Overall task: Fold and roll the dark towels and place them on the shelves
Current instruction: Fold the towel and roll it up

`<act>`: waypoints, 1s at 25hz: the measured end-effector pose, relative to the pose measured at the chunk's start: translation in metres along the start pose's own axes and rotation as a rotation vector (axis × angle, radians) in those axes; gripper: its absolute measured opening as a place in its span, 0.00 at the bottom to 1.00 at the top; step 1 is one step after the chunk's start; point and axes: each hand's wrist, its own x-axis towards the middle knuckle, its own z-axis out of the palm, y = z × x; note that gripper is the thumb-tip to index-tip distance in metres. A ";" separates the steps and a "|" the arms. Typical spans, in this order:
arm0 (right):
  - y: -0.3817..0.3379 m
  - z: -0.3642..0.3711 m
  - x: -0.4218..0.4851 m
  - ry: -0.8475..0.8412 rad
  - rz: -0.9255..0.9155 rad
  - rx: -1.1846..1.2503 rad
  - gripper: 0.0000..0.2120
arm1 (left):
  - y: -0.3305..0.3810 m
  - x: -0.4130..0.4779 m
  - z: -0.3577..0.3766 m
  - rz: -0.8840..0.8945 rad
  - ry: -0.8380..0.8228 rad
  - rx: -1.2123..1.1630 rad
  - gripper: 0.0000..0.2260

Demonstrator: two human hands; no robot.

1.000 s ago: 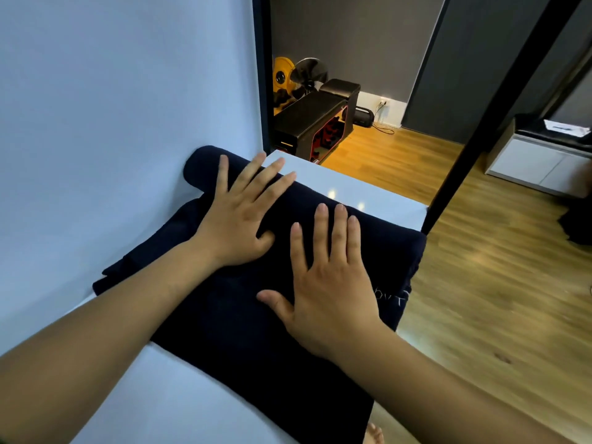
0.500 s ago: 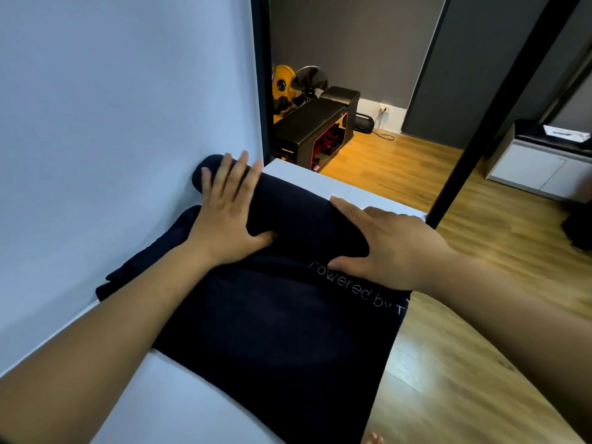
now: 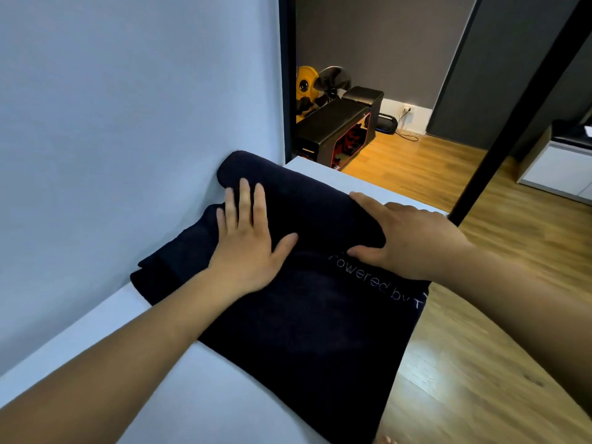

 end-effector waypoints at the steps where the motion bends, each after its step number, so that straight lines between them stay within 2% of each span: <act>1: 0.003 0.000 0.003 -0.005 0.027 0.025 0.41 | -0.001 -0.012 0.001 -0.135 -0.155 0.026 0.43; 3: 0.006 -0.002 0.005 -0.005 0.066 0.052 0.41 | -0.005 -0.020 -0.001 -0.281 -0.325 0.103 0.50; 7: -0.006 0.002 -0.009 0.072 0.006 -0.064 0.40 | -0.003 -0.002 -0.005 -0.338 -0.273 0.155 0.55; 11: -0.024 0.014 -0.023 0.185 -0.015 -0.218 0.40 | 0.001 0.002 -0.005 -0.342 -0.298 0.195 0.53; 13: -0.030 0.018 -0.026 0.214 -0.025 -0.261 0.40 | 0.003 0.000 -0.024 -0.315 -0.313 0.239 0.46; 14: -0.030 0.018 -0.027 0.216 -0.027 -0.278 0.39 | 0.008 0.003 -0.040 -0.267 -0.217 0.284 0.37; 16: -0.030 0.017 -0.025 0.208 -0.032 -0.274 0.39 | 0.019 0.017 -0.070 -0.094 0.158 0.259 0.23; 17: -0.030 0.016 -0.025 0.201 -0.029 -0.269 0.39 | 0.022 0.028 -0.076 0.036 0.317 0.153 0.22; 18: -0.029 0.016 -0.026 0.196 -0.023 -0.263 0.39 | 0.026 0.037 -0.074 0.163 0.373 0.036 0.23; 19: -0.028 0.015 -0.026 0.192 -0.016 -0.257 0.40 | 0.028 0.045 -0.066 0.267 0.315 -0.023 0.25; 21: -0.022 0.012 -0.027 0.180 0.009 -0.251 0.40 | 0.029 0.053 -0.030 0.365 0.145 0.008 0.27; 25: 0.005 0.007 -0.009 0.128 0.087 -0.263 0.40 | 0.023 0.073 -0.003 0.516 0.041 0.159 0.33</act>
